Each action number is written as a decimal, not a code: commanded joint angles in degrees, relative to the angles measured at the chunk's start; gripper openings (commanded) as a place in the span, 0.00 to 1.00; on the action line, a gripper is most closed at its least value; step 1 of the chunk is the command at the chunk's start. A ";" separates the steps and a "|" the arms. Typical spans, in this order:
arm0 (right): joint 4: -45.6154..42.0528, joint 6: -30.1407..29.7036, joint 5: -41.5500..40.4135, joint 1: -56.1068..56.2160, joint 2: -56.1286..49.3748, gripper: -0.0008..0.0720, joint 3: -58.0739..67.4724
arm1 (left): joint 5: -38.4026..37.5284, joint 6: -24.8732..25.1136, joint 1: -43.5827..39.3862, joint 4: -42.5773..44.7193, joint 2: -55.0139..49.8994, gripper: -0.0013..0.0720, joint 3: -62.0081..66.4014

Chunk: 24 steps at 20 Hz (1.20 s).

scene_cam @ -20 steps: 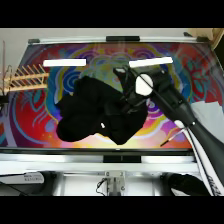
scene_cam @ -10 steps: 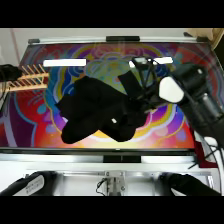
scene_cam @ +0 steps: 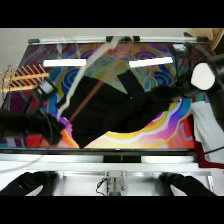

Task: Fold the shirts.

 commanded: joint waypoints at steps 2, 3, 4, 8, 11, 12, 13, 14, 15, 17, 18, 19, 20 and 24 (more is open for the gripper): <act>0.44 -4.70 -0.44 -4.24 0.07 0.11 0.04 | -9.79 -8.00 -20.98 4.42 10.40 0.10 -9.73; 0.81 -5.14 -0.70 -4.28 0.07 0.11 0.04 | -12.66 -8.96 -24.92 4.57 11.17 0.10 -10.62; 1.33 -5.84 -0.83 -4.28 0.09 0.11 0.04 | -14.80 -11.06 -28.24 5.57 11.21 0.10 -11.72; 8.90 -9.60 -0.83 -4.09 1.42 0.11 0.04 | -7.89 -22.12 -32.68 10.03 9.25 0.10 -16.85; 11.15 -10.71 -0.70 -4.11 5.66 0.11 0.04 | -5.03 -28.04 -32.59 12.79 5.75 0.10 -16.65; 10.27 -11.06 -0.63 -4.11 7.10 0.11 0.04 | -5.01 -27.89 -32.59 13.11 5.64 0.10 -15.93; 9.44 -11.56 -0.33 -4.11 8.48 0.11 0.04 | -5.22 -27.34 -32.59 13.31 6.10 0.10 -15.06; 9.35 -12.28 -0.07 -4.11 9.55 0.11 0.04 | -5.60 -27.19 -32.59 13.64 6.67 0.10 -14.16; 10.29 -13.29 -0.04 -4.09 10.40 0.11 0.04 | -5.55 -26.62 -32.59 13.68 7.02 0.10 -13.64; 13.94 -16.28 -0.44 -4.09 11.69 0.11 0.04 | -4.85 -24.37 -32.59 13.68 6.51 0.10 -13.44; 15.23 -17.51 -1.09 -4.09 12.15 0.11 0.04 | -3.87 -23.69 -32.59 13.66 5.79 0.10 -13.44; 16.48 -18.67 -2.03 -4.09 12.61 0.11 0.04 | -3.02 -23.19 -32.59 13.64 4.74 0.10 -13.40; 17.33 -19.02 -2.49 -4.09 12.81 0.11 0.04 | -3.08 -22.71 -32.59 13.44 3.87 0.10 -13.20; 13.11 -19.21 -1.53 -4.11 12.74 0.11 0.02 | -5.73 -22.71 -32.59 14.80 6.14 0.10 -7.87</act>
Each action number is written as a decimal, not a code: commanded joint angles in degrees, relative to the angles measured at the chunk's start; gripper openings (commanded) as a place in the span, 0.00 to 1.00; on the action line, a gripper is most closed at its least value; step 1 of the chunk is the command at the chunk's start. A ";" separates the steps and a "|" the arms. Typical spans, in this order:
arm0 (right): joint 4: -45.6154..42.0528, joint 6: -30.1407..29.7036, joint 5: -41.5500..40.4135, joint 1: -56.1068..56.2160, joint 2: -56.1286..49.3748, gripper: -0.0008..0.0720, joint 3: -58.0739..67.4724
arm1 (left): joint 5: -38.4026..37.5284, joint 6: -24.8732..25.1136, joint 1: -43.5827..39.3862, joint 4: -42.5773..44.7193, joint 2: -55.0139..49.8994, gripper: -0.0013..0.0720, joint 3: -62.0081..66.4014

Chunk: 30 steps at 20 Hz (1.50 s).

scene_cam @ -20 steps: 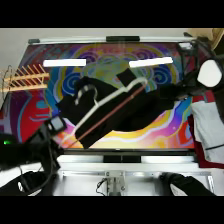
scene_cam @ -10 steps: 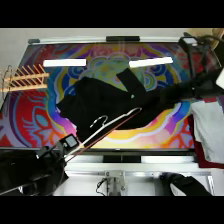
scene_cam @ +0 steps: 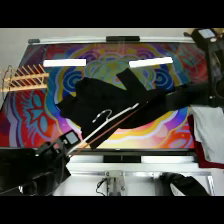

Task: Fold the shirts.

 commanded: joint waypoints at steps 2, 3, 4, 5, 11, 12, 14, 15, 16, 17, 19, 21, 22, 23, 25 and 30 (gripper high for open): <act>-2.80 -1.16 -0.07 -0.04 0.37 0.11 0.02 | -9.73 0.37 -0.02 1.03 2.45 0.10 6.54; -2.49 -1.16 -0.15 -0.04 0.37 0.11 0.02 | -11.76 0.42 -0.02 1.03 2.89 0.10 6.88; -1.99 -1.16 -0.15 -0.02 0.39 0.11 0.02 | -11.13 0.44 -0.02 1.05 3.13 0.10 6.69; -1.51 -1.16 -0.17 -0.02 0.39 0.11 0.02 | -8.72 0.39 -0.02 0.98 2.73 0.10 6.43; 2.62 -2.03 -3.10 -0.02 0.39 0.11 0.04 | 4.42 6.40 -0.44 -4.11 -7.30 0.10 5.73; 3.98 -2.67 -3.45 -0.02 0.39 0.11 0.04 | 5.51 6.62 -0.44 -4.33 -9.03 0.10 5.75; 7.69 -3.41 -3.76 -0.02 0.39 0.11 0.87 | 7.74 7.21 -0.44 -4.48 -11.96 0.10 5.75; 9.33 -3.76 -3.93 -0.02 0.39 0.11 1.88 | 10.01 7.21 -0.44 -4.66 -12.96 0.10 5.75; 11.43 -4.00 -3.98 -0.02 0.39 0.11 3.30 | 12.98 6.75 -0.33 -4.61 -13.94 0.10 5.75; 13.60 -3.98 -3.98 -0.02 0.39 0.11 4.55 | 15.54 5.05 0.26 -4.63 -14.97 0.10 5.75; 17.46 -3.04 -2.97 -0.02 0.39 0.11 6.71 | 18.43 -1.73 3.15 -4.37 -16.44 0.10 5.79; 17.42 -2.16 -0.81 -0.02 0.39 0.11 7.48 | 19.06 -10.75 6.64 -2.10 -15.54 0.10 6.38; 18.12 -2.08 -0.35 -0.02 0.39 0.11 7.45 | 20.46 -11.04 7.98 -1.44 -14.64 0.10 6.69; 19.52 -2.10 -0.61 -0.02 0.39 0.11 7.45 | 21.70 -11.10 9.44 -1.38 -14.03 0.10 6.95; 23.93 -2.25 -1.90 -0.02 0.39 0.11 7.45 | 22.03 -11.10 11.45 -1.44 -13.94 0.10 7.61; 25.88 -2.64 -2.80 -0.02 -0.39 0.11 7.45 | 28.68 -10.21 10.54 -6.67 -15.52 0.10 7.67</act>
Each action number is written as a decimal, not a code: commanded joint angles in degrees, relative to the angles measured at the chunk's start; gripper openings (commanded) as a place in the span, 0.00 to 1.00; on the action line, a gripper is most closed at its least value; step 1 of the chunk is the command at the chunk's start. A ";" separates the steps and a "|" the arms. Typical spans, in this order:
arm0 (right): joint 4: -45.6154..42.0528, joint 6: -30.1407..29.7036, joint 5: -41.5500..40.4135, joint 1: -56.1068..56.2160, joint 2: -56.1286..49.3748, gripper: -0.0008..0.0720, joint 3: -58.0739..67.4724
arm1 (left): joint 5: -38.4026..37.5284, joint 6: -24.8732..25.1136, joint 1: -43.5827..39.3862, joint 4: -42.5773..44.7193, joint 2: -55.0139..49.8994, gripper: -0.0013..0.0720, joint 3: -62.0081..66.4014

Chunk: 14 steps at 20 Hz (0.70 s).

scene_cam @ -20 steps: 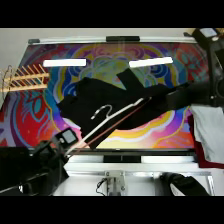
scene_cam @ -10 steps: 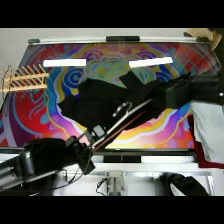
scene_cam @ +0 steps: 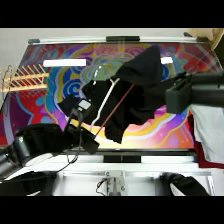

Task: Fold the shirts.

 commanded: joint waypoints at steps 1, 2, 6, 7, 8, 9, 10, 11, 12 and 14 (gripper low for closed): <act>2.84 -0.15 -0.28 0.04 -1.05 0.11 0.11 | 7.89 -0.63 -0.42 -3.56 -1.29 0.10 0.24; 3.17 -0.35 -0.55 0.04 -1.60 0.11 0.11 | 9.97 -0.57 -0.37 -5.81 -2.08 0.10 0.22; 6.05 -3.37 -3.76 0.04 -5.20 0.11 0.11 | 12.17 3.28 -0.04 -14.01 -8.24 0.10 0.24; 6.23 -3.41 -3.96 0.04 -6.05 0.11 0.11 | 12.17 5.09 -0.04 -15.98 -9.77 0.10 0.24; 6.19 -3.76 -3.93 0.04 -6.64 0.11 0.11 | 12.15 5.99 -0.04 -16.92 -10.93 0.10 0.24; 6.19 -4.48 -4.02 0.04 -6.99 0.11 0.13 | 12.15 6.64 -0.04 -17.31 -11.78 0.10 0.24; 5.97 -5.07 -4.33 0.04 -7.10 0.11 0.13 | 12.15 7.04 -0.04 -17.35 -12.33 0.10 0.24; 5.68 -5.31 -4.72 0.04 -7.10 0.11 0.13 | 12.09 7.06 -0.04 -17.40 -12.57 0.10 0.24; 5.40 -5.57 -5.11 0.04 -7.10 0.11 0.13 | 12.09 7.23 -0.04 -17.57 -12.61 0.10 0.24; 5.09 -6.73 -5.27 0.04 -7.10 0.11 0.13 | 11.50 11.78 -0.07 -20.35 -12.61 0.10 0.26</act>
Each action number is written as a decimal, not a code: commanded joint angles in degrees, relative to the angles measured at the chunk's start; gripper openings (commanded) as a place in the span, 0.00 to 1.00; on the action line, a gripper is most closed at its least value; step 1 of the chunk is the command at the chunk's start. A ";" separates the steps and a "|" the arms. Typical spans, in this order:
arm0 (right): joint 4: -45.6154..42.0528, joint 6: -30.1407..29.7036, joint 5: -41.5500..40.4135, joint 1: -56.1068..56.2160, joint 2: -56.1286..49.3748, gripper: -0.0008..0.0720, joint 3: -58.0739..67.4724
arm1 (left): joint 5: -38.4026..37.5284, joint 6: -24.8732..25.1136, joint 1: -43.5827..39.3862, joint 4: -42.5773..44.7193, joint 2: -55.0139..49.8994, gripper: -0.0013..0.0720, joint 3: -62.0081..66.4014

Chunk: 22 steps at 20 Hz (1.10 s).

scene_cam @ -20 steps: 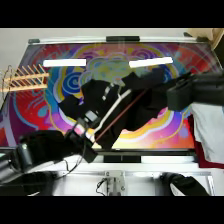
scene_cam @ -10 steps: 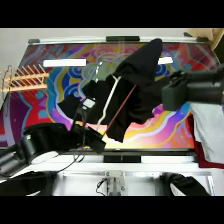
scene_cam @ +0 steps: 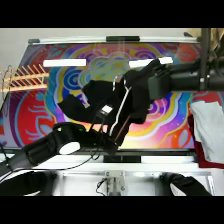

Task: Fold the shirts.

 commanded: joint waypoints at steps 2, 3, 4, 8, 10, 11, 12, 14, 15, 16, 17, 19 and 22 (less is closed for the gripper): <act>-2.69 -1.75 -0.79 0.02 -0.35 0.11 0.07 | -5.99 9.29 -0.79 -3.93 -0.83 0.09 0.61; -3.91 -1.81 -0.81 0.00 -0.37 0.11 0.07 | -10.10 11.61 -1.27 -3.06 -0.83 0.10 0.96; -4.94 -2.27 -0.79 0.00 -0.37 0.11 0.07 | -14.21 12.70 -1.88 -0.39 -0.79 0.10 1.31; -5.92 -2.60 -0.79 0.02 -0.37 0.11 0.07 | -18.84 16.59 -3.91 8.87 -0.59 0.10 4.07; -5.18 -2.58 -0.72 0.02 -0.35 0.11 0.04 | -14.49 16.50 -3.61 9.46 -0.76 0.10 6.19; -4.44 -2.60 -0.74 0.02 -0.37 0.11 0.07 | -11.72 15.87 -3.48 9.68 -0.90 0.10 7.10; -3.52 -2.62 -0.74 0.02 -0.35 0.11 0.07 | -9.22 14.03 -2.86 9.68 -1.31 0.10 8.11; -0.59 -2.62 -0.79 0.02 -0.35 0.11 0.07 | -6.58 10.36 -0.66 9.68 -2.69 0.10 9.94; 0.52 -2.64 -0.83 0.02 -0.35 0.11 0.07 | -5.53 8.76 0.63 9.68 -3.45 0.10 10.78; 0.90 -2.62 -0.85 0.02 -0.35 0.11 0.07 | -4.13 6.93 1.92 9.68 -4.04 0.10 11.61; 0.87 -2.62 -0.85 0.02 -0.35 0.11 0.07 | -2.47 5.29 2.97 9.68 -4.20 0.10 12.17; 0.33 -2.64 -0.94 0.02 -0.35 0.11 0.07 | -1.79 4.35 4.07 9.68 -4.17 0.10 13.11; -1.77 -2.80 -1.11 0.02 -0.35 0.11 0.07 | -8.17 9.38 4.07 9.68 -4.11 0.10 13.22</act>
